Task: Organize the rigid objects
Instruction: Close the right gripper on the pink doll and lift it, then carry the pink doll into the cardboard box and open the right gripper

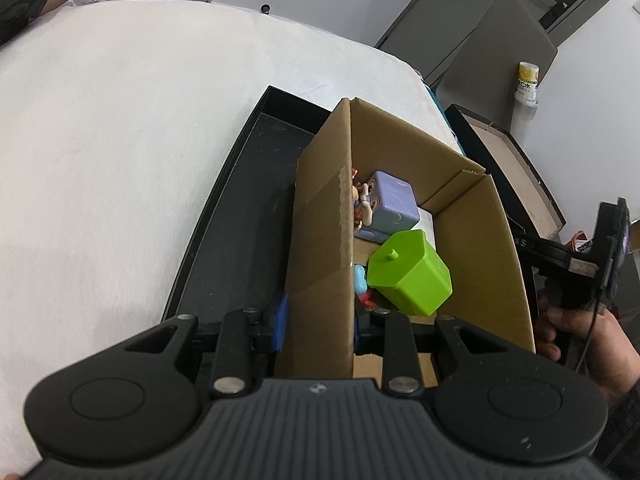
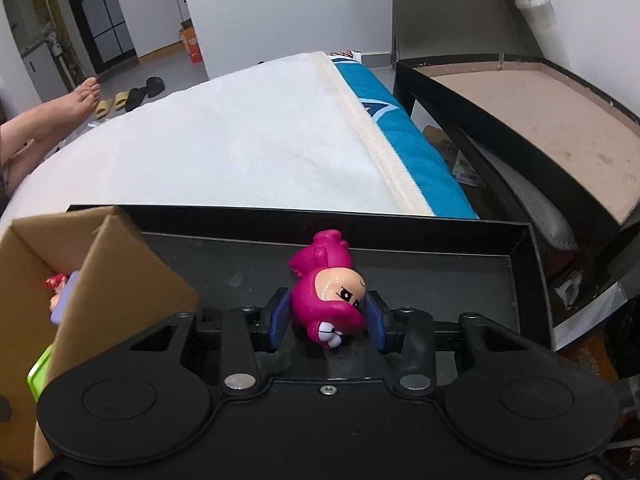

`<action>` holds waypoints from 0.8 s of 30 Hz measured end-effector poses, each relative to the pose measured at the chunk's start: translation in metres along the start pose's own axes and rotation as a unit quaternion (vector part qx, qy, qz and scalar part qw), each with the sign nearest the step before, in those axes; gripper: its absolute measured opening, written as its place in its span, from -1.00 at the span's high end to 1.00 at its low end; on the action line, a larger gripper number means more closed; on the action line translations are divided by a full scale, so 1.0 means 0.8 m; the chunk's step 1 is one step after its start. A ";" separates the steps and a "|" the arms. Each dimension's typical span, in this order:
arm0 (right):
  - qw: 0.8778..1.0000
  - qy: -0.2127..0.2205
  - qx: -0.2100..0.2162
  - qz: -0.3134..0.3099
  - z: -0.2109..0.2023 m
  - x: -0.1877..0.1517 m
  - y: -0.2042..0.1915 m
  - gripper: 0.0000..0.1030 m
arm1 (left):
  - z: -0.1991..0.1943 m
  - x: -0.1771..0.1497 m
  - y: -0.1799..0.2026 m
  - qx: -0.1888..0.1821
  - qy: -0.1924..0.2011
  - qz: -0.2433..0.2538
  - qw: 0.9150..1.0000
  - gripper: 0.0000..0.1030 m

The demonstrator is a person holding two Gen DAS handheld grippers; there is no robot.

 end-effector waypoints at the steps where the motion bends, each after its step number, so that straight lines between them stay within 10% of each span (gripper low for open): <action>1: 1.000 -0.002 -0.003 -0.001 -0.004 -0.001 0.001 0.24 | 0.000 0.000 0.000 0.000 0.000 -0.002 1.000 0.45; 24: 0.999 -0.010 -0.039 -0.033 -0.135 -0.002 -0.019 0.24 | -0.014 0.007 -0.007 -0.007 0.006 -0.023 1.000 0.45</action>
Point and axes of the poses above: each gripper's, at about its wrist camera, not at the fingertips, and z roughly the way its jaws point, y to its right, x to its top, the point moved 8 cm from there along z, roughly the way its jaws point, and after that the axes turned 14 degrees about z, right-handed, at the moved point
